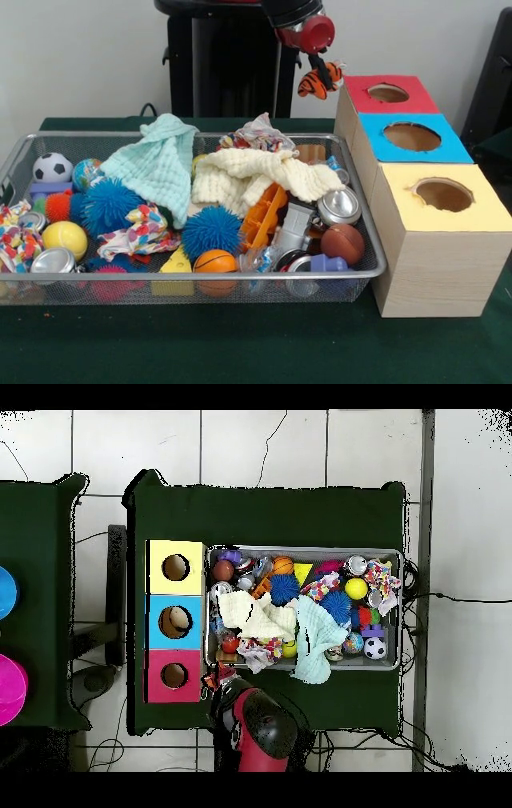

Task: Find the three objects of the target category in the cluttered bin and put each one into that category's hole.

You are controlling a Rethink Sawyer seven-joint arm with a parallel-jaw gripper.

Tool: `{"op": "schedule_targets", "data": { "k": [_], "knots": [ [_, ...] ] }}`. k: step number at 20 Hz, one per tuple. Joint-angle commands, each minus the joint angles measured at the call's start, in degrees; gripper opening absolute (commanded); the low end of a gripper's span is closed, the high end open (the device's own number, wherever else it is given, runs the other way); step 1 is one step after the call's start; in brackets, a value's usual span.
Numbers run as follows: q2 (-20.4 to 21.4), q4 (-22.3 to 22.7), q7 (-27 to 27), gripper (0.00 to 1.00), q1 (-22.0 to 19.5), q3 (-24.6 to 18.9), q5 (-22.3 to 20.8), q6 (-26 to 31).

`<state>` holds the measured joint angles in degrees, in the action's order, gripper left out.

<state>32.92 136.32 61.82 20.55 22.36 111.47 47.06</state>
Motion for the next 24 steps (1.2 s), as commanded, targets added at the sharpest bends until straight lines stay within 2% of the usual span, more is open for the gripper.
{"op": "schedule_targets", "data": {
  "k": [1, 4, 8, 9, 10, 11, 12, 14, 18, 19, 24],
  "knots": [
    [1.88, 0.68, -18.38, 0.0, -0.21, -1.34, 0.21, 1.22],
    [0.14, 0.24, -19.83, 0.0, 0.46, -2.6, 3.67, 1.82],
    [1.86, 0.41, -16.44, 0.0, 1.38, -2.32, 2.61, 1.44],
    [2.28, 0.2, -16.22, 0.0, -0.21, -1.68, 0.5, 1.41],
    [2.1, 0.17, -16.13, 0.0, -0.25, -1.82, 0.75, 1.46],
    [0.63, 0.52, -17.94, 0.0, 0.06, -2.62, 3.51, 2.16],
    [0.2, 0.45, -18.07, 0.0, 0.25, -2.98, 4.44, 2.38],
    [0.33, 0.08, -16.98, 0.0, -0.48, -3.02, 3.63, 2.5],
    [-2.51, -1.8, -16.63, 0.0, -1.18, -4.95, 6.01, 3.36],
    [-2.1, -0.48, -16.82, 0.0, 0.74, -5.04, 8.22, 3.93],
    [-4.26, -2.08, -16.62, 0.0, 3.92, -5.6, 12.64, 3.97]
  ]
}}
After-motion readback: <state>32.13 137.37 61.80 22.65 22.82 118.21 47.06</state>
